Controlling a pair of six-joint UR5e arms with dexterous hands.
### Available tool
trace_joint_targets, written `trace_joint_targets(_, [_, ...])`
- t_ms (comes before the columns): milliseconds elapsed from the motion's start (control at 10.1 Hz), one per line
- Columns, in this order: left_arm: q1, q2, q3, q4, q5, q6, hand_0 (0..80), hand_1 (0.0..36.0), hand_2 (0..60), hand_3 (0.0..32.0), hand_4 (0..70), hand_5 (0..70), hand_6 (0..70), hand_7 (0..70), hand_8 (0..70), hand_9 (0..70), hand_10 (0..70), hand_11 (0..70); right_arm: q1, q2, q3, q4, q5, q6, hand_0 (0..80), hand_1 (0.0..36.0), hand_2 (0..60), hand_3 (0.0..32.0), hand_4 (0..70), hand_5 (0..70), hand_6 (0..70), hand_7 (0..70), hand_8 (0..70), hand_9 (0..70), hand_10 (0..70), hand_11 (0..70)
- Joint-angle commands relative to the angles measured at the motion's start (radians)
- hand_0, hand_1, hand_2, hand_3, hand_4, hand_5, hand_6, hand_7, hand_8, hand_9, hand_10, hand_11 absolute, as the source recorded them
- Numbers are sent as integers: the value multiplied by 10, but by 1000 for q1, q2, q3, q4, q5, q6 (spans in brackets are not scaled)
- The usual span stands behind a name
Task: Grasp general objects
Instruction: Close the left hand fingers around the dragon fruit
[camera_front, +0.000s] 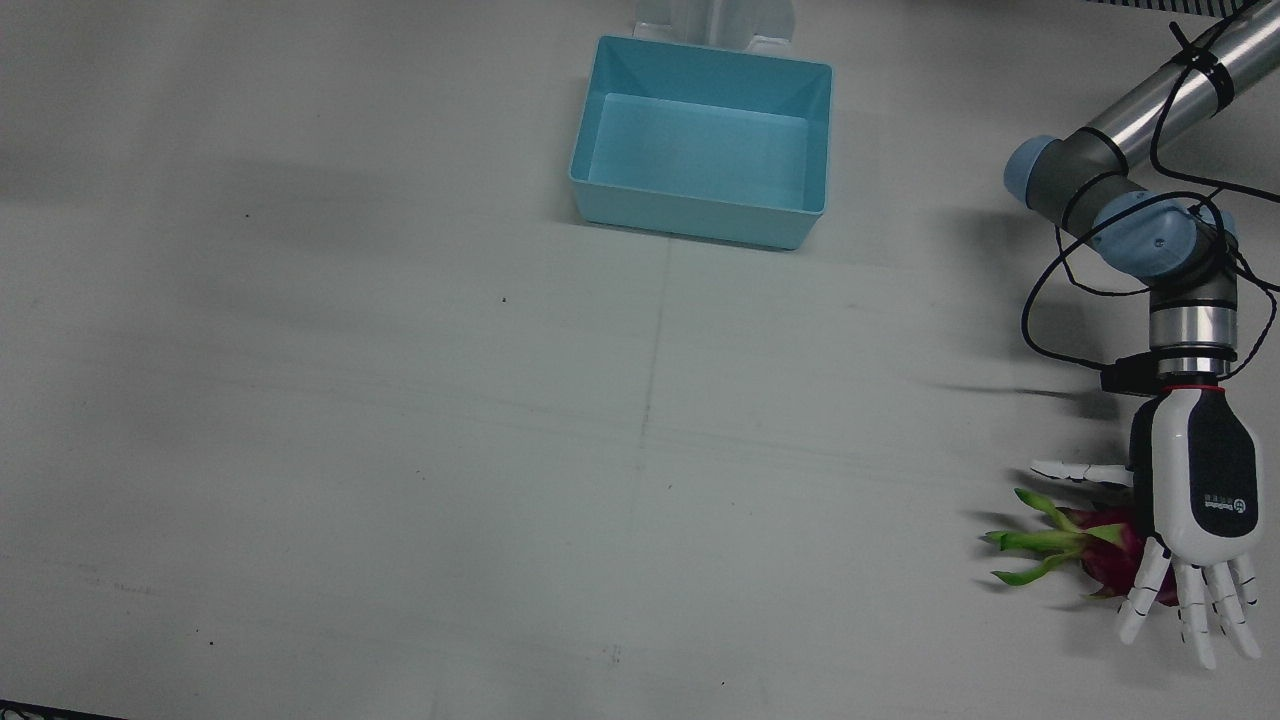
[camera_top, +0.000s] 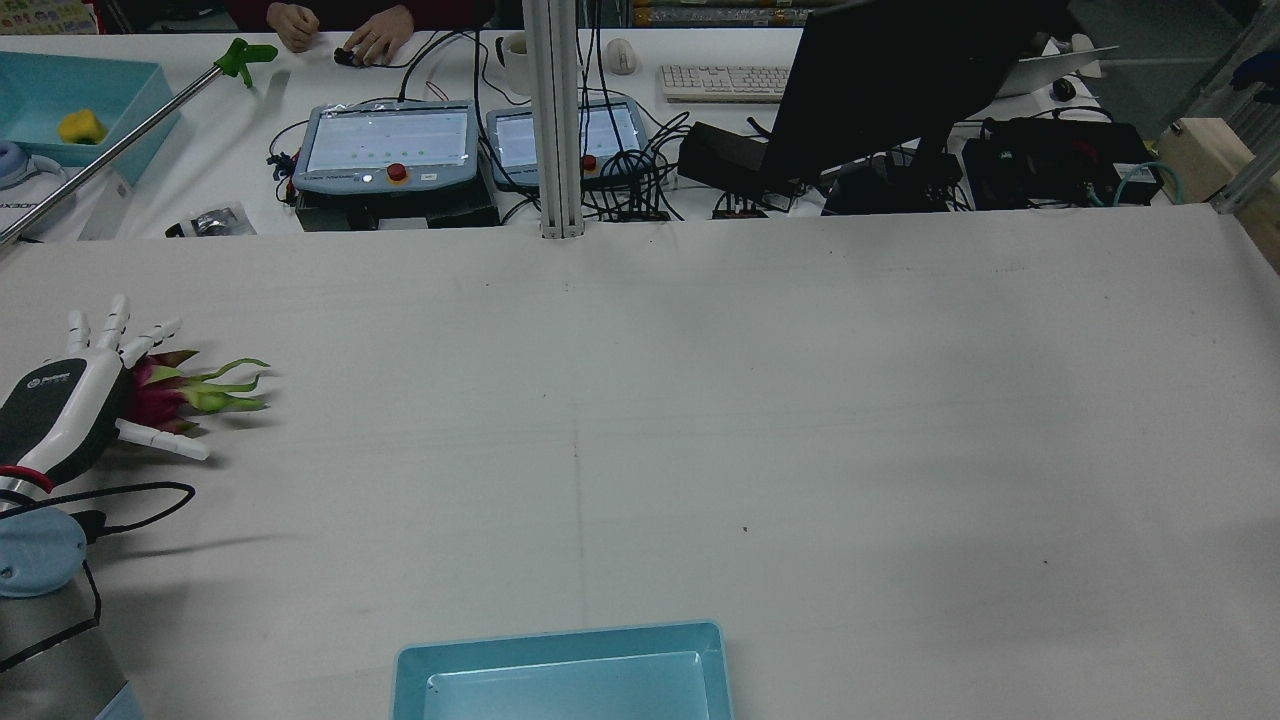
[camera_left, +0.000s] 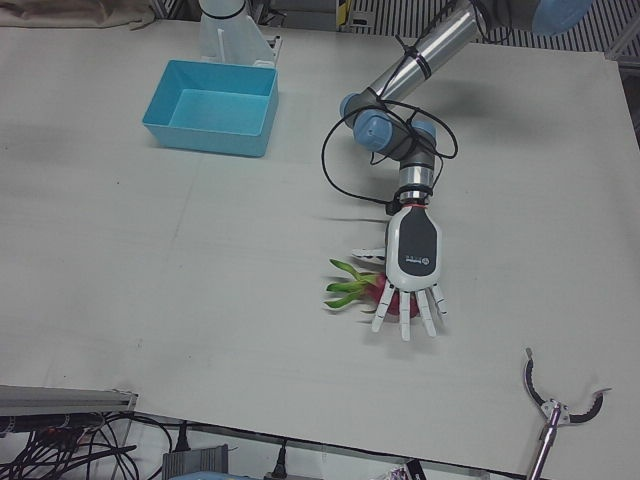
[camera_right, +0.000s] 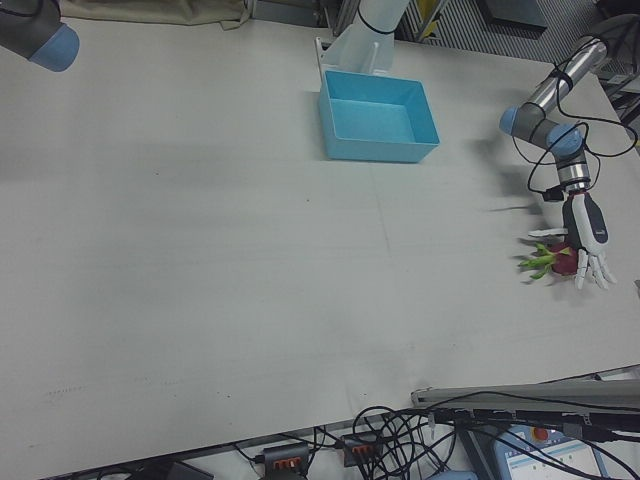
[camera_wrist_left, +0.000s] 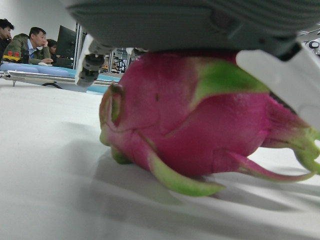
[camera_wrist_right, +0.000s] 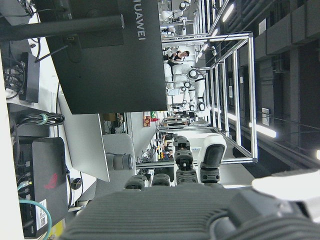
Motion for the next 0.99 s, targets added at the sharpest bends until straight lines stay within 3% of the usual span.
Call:
trace_joint_targets(0, [-36, -21, -45, 43, 7, 1, 453, 91, 0, 320, 0, 68, 0, 1, 0, 0, 59, 94, 0, 0, 1, 0, 0, 0, 0, 0, 0, 0, 0, 0, 0, 0, 0, 0, 0, 0])
trace_joint_targets(890, [-27, -19, -34, 43, 4, 11, 449, 88, 0, 320, 0, 69, 0, 1, 0, 0, 72, 112, 0, 0, -1, 0, 0, 0, 0, 0, 0, 0, 0, 0, 0, 0, 0, 0, 0, 0])
